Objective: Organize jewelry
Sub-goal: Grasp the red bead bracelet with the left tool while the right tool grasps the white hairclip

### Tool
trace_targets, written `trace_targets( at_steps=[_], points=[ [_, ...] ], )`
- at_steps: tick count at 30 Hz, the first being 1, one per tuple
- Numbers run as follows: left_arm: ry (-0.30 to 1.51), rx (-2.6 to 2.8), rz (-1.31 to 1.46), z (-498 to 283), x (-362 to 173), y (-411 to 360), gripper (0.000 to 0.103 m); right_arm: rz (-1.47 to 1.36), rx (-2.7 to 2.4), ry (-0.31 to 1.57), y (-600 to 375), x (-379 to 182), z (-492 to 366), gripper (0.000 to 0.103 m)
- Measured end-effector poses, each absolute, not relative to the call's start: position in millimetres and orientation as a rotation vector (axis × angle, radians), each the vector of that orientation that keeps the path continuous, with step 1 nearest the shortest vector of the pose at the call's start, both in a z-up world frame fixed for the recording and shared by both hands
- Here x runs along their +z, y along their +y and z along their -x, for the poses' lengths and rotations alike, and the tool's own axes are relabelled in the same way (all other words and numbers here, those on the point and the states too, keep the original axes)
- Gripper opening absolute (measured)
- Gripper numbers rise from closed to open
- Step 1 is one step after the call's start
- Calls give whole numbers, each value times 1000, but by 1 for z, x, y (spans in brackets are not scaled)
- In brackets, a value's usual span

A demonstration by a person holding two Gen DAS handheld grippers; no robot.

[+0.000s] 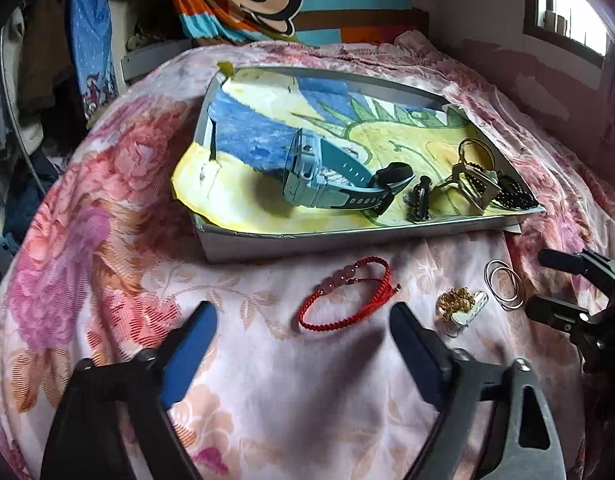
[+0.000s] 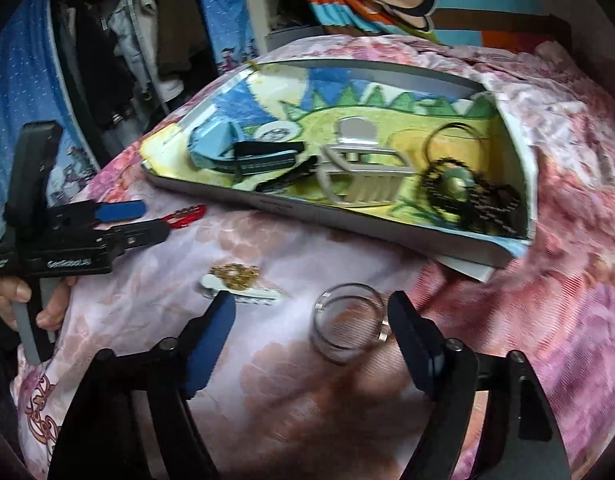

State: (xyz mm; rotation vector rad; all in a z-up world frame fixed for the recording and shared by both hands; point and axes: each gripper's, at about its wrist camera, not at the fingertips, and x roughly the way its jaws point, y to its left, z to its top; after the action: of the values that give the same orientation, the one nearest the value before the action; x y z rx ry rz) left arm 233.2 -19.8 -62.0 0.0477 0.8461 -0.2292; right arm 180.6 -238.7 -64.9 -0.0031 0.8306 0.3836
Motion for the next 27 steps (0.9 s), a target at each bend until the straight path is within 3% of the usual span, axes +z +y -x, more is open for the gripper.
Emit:
trace_targets(
  at_steps=[4, 12, 16, 21, 26, 27],
  points=[
    [865, -255, -21, -240, -66, -19, 69, 40, 447, 853, -221, -70, -183, 70],
    [882, -301, -54, -246, -68, -30, 44, 53, 463, 920, -196, -81, -195, 66],
    [897, -293, -51, -248, -68, -30, 32, 36, 441, 916, -193, -81, -198, 54],
    [913, -290, -28, -249, -69, -29, 14, 46, 427, 925, -190, -82, -192, 45],
    [930, -290, -30, -248, -70, -31, 8, 34, 415, 936, -194, -82, -185, 39],
    [940, -279, -29, -248, -70, -32, 7, 39, 414, 932, -193, -82, -183, 32]
  ],
)
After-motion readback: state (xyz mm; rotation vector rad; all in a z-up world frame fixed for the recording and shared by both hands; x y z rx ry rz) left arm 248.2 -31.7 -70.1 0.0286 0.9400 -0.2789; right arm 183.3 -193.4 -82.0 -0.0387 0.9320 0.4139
